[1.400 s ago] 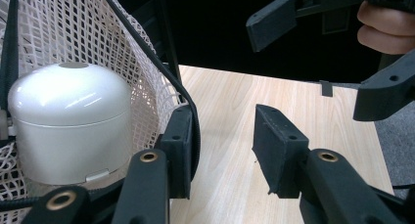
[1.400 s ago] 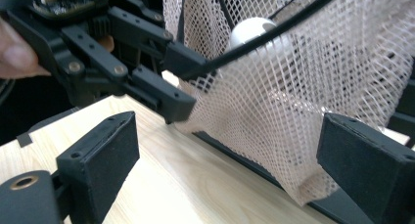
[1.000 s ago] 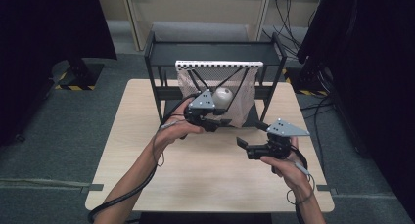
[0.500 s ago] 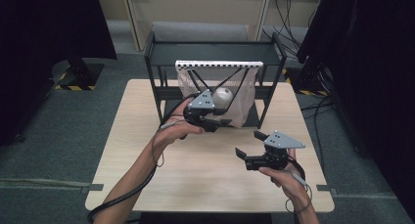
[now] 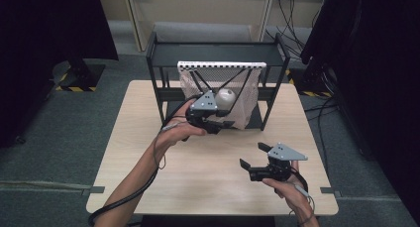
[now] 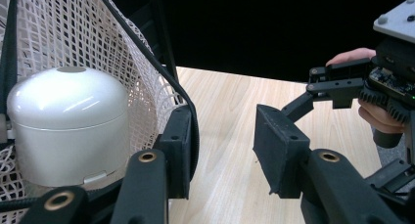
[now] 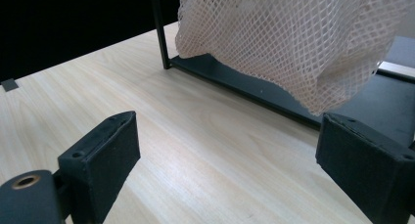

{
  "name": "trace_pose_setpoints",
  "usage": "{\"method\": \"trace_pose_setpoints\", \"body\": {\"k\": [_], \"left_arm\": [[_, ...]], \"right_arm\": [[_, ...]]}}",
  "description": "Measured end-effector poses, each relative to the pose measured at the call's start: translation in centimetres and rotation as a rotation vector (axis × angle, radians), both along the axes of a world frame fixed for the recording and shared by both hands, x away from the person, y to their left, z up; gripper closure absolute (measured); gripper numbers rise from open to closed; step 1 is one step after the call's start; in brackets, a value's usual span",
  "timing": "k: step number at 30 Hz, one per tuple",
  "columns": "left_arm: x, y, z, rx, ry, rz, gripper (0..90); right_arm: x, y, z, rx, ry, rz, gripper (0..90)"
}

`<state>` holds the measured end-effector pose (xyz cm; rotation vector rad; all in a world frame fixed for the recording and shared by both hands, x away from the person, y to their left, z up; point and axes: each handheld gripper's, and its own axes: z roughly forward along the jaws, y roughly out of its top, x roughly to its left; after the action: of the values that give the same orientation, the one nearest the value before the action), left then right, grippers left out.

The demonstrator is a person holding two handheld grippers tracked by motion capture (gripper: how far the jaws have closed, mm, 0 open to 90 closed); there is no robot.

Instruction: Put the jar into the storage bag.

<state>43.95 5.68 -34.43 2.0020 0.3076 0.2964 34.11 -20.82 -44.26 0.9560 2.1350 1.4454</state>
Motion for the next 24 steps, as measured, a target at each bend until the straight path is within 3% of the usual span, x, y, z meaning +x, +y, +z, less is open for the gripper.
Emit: {"method": "trace_pose_setpoints", "body": {"k": [24], "left_arm": [[-0.1,0.1,0.0,-0.002,-0.005,-0.002,58.5]], "right_arm": [[-1.1,-0.9,-3.1,0.0,0.039,-0.014,9.3]]}}
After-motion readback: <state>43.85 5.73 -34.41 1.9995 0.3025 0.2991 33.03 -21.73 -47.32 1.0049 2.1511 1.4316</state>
